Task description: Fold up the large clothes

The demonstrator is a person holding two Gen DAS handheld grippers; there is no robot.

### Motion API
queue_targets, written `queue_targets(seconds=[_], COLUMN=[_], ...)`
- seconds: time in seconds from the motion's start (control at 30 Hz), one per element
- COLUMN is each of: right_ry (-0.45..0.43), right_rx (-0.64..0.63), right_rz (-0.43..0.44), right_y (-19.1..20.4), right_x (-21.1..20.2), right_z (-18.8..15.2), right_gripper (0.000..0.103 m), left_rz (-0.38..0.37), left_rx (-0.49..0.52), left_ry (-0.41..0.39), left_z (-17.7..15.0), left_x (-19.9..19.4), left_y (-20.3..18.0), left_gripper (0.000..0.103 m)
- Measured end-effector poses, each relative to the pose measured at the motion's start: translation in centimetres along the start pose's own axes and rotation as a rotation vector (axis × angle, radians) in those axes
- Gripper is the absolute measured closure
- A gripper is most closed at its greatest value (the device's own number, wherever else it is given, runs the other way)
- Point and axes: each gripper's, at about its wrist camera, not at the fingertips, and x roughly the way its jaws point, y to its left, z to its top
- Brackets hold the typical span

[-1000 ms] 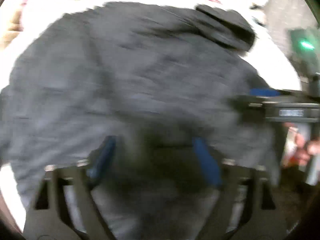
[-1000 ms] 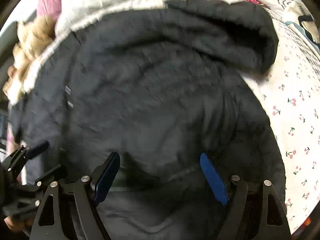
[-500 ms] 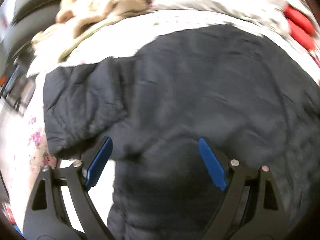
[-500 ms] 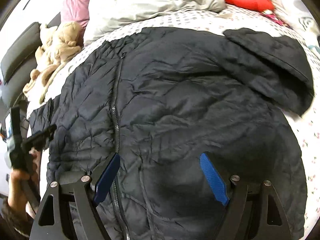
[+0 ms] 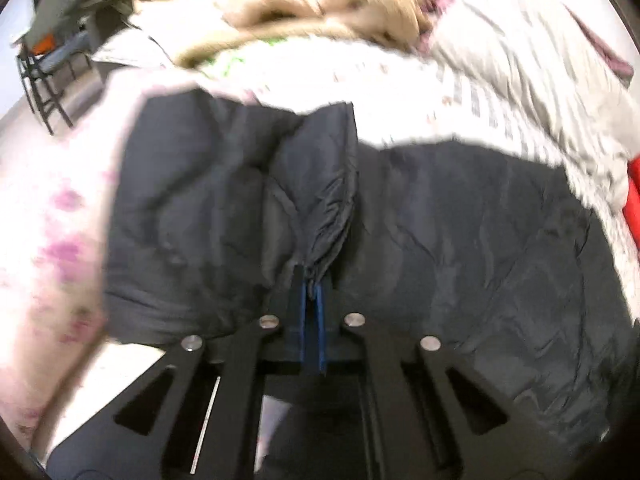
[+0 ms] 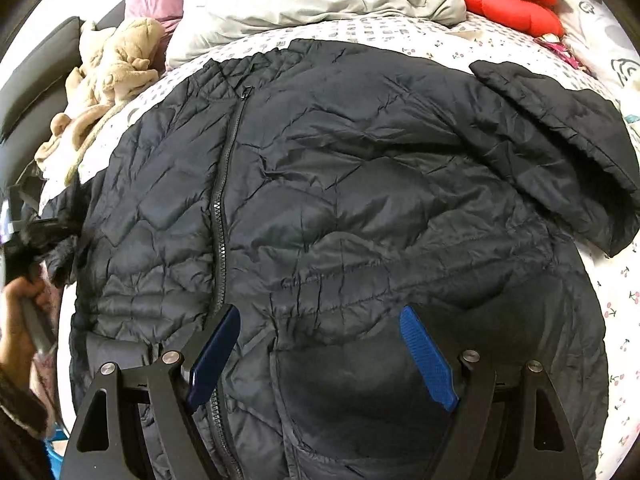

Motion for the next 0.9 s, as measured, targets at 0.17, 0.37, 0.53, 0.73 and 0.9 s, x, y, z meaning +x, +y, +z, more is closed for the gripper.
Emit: queue_targets(seconds=[0.17,0.37,0.53,0.73,0.9], right_ry=[-0.008,-0.022,-0.034,-0.047,-0.071], right_rx=[0.002,-0.019,-0.016,-0.02,-0.021], right_rz=[0.011,0.021,0.035,0.02,0.013], right_y=[0.1,0.6,0.6,0.2,-0.7], right_x=[-0.5,-1.4,-2.1,-2.6,-3.0], right_z=[-0.2,-0.6,-0.9,-1.0,-0.7], right_gripper=[0.019,0.019,0.019,0.019,0.019], left_rz=[0.012,0.108,0.203,0.322,0.445], left_rx=[-0.069,-0.151,-0.273,-0.36,-0.386], left_ry=[-0.095,-0.167,-0.152,-0.048,0.035], left_z=[2.4,4.0,3.1,1.2,-0.1], left_x=[-6.1,-10.9,-11.6,-7.6,-5.5], left_y=[5.1,12.7,19.9,25.5,26.7], left_gripper=[0.099,0.099,0.099,0.098,0.067])
